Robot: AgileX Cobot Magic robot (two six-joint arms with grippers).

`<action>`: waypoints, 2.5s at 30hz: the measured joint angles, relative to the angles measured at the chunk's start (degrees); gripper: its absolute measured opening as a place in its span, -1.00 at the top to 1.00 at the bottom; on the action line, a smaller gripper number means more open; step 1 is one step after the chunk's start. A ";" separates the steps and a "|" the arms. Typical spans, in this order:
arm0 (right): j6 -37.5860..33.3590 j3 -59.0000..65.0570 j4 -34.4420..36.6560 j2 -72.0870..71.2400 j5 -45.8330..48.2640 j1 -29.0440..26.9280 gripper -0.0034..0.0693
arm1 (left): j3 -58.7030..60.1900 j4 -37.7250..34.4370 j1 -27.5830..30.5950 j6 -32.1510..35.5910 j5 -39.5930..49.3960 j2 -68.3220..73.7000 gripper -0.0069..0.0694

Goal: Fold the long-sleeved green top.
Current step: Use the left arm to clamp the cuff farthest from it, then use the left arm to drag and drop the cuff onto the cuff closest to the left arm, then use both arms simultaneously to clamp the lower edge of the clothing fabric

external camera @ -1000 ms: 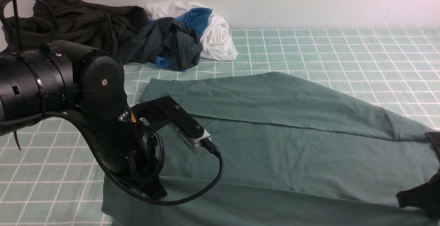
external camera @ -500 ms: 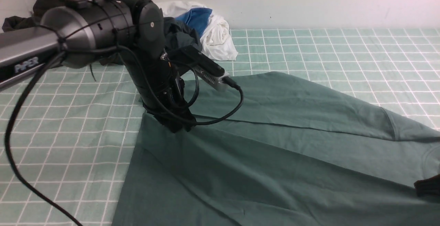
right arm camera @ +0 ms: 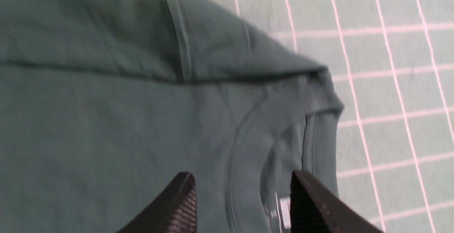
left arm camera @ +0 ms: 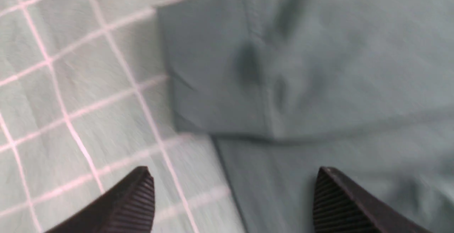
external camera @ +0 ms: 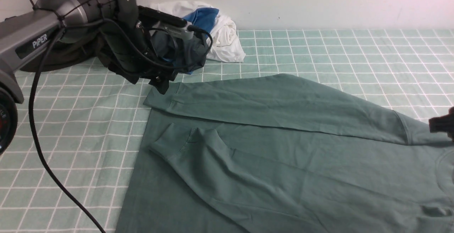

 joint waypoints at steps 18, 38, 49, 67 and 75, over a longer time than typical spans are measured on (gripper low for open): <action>-0.05 -0.69 0.00 0.37 -3.98 0.00 -0.06 | -0.37 -10.85 3.91 0.16 -13.89 9.97 0.36; -1.90 -0.69 4.50 -1.42 -1.11 0.00 -0.06 | 12.02 -13.65 1.96 -2.43 3.88 -20.07 0.77; -3.13 -0.69 7.32 -10.15 -1.11 0.21 -0.06 | 56.43 -18.28 1.08 1.90 -8.88 -42.59 0.59; -20.16 -0.69 20.40 -21.73 27.58 26.50 -0.06 | 66.10 -7.10 -25.80 19.80 4.43 -47.88 -0.27; -21.20 -0.69 21.77 -21.75 29.71 28.29 -0.06 | 77.47 -2.39 -36.64 20.03 -5.88 -46.68 -0.27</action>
